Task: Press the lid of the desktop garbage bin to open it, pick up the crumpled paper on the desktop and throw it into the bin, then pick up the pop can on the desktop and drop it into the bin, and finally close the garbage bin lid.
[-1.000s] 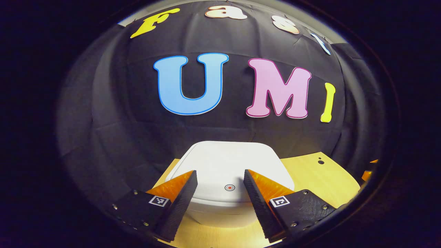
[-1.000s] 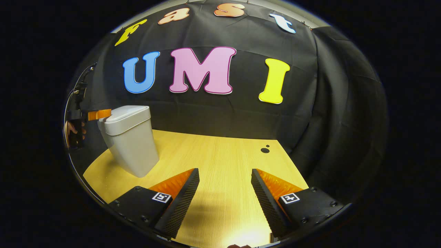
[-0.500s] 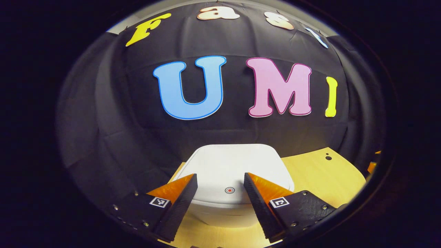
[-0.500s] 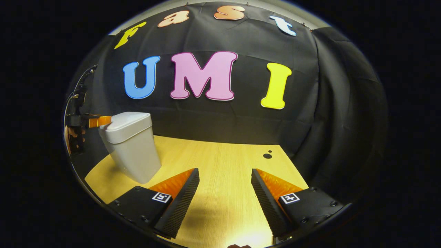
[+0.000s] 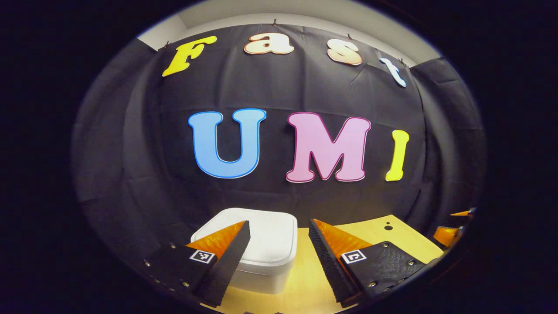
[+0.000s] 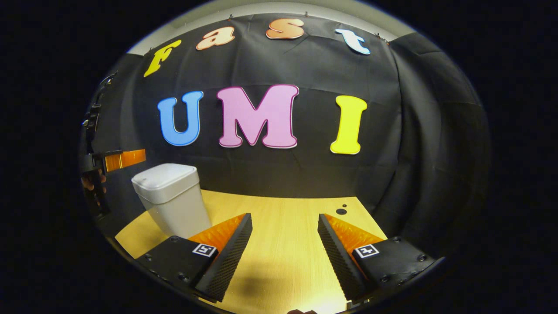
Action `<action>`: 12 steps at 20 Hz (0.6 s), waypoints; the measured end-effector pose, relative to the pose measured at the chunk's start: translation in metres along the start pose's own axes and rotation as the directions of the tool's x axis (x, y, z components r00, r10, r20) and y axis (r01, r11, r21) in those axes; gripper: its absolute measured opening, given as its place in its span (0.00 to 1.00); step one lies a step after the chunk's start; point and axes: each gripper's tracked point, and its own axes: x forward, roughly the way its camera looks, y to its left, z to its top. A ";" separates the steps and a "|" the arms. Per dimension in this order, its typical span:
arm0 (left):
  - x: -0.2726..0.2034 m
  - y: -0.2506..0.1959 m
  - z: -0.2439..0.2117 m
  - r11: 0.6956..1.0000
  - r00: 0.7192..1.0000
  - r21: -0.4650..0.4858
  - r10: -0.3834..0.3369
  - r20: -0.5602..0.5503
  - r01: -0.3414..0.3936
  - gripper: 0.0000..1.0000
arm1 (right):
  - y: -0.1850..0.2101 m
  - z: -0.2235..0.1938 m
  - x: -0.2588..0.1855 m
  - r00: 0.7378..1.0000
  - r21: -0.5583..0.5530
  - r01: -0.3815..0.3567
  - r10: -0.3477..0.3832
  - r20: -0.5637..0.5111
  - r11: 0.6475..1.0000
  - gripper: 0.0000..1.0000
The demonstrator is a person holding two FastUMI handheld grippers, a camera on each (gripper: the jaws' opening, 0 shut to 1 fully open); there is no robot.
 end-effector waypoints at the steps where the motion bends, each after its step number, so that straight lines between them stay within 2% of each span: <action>1: -0.006 -0.004 0.005 1.000 1.000 -0.013 0.005 0.003 -0.005 0.90 | 0.006 0.010 -0.003 0.999 0.008 -0.035 0.035 0.025 0.999 0.98; 5: -0.040 -0.021 0.022 0.998 0.999 -0.057 0.038 0.036 -0.036 0.90 | 0.003 0.035 -0.012 0.990 0.005 -0.103 0.102 0.094 0.995 0.98; 8: -0.058 -0.037 0.031 0.997 0.995 -0.055 0.058 0.084 -0.054 0.90 | 0.008 0.052 -0.020 0.981 0.029 -0.146 0.141 0.133 0.989 0.98; 10: -0.066 -0.052 0.037 0.999 0.994 -0.040 0.029 0.110 -0.025 0.90 | 0.016 0.064 -0.028 0.975 0.011 -0.161 0.157 0.157 0.987 0.99; 12: -0.066 -0.062 0.039 0.999 0.994 -0.030 -0.013 0.108 0.016 0.90 | 0.022 0.073 -0.036 0.970 -0.019 -0.145 0.145 0.197 0.989 0.99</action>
